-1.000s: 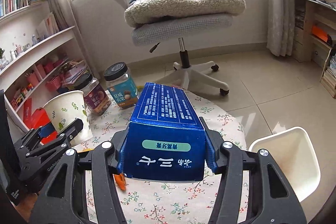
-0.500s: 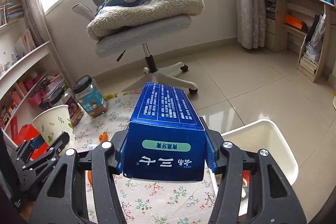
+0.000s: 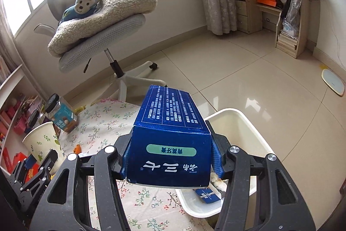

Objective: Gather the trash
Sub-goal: 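Drop the blue box with right tool while left tool drops the paper cup, then move both tools back over the table toward the wrapper and peels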

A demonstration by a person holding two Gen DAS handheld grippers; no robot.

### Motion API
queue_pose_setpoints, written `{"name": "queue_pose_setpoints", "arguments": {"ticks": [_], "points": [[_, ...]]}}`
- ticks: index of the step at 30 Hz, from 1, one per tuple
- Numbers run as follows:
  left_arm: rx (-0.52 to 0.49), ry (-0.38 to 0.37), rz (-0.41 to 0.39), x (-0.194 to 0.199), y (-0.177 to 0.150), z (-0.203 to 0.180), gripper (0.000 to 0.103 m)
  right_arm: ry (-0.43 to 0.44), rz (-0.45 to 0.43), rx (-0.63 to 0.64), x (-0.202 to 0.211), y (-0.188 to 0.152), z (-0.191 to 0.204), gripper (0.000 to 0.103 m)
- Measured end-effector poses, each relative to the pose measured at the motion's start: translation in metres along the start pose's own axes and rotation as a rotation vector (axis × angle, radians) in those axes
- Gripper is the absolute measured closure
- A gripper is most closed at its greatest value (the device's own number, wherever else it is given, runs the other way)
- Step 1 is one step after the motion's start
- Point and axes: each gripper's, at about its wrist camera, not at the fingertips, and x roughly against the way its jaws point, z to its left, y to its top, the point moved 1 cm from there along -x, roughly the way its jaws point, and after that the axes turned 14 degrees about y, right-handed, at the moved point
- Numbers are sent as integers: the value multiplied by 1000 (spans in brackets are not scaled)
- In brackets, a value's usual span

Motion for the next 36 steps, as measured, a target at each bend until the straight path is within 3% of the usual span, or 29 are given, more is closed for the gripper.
{"name": "queue_pose_setpoints", "arguments": {"ticks": [3,5,11,22,27,31,36], "points": [[-22,-23,-5,2,1,-16,42,-31,-24,-36,9,3,-18,40],[-31,-41,-1,3,1,-28,42,-62,-55,-61,18,6,-31,23],[-48,-116,27,6,4,-67,42,-123,-124,-110,41,13,-59,15],[-68,-284,39,27,21,-165,41,-204,-236,-211,80,22,-108,10],[-56,-377,110,20,27,-195,30,-233,-273,-250,93,25,-125,10],[-12,-391,164,12,26,-190,26,-220,-278,-268,95,25,-128,9],[6,-326,120,16,29,-164,25,-229,-265,-217,87,25,-111,9]]}}
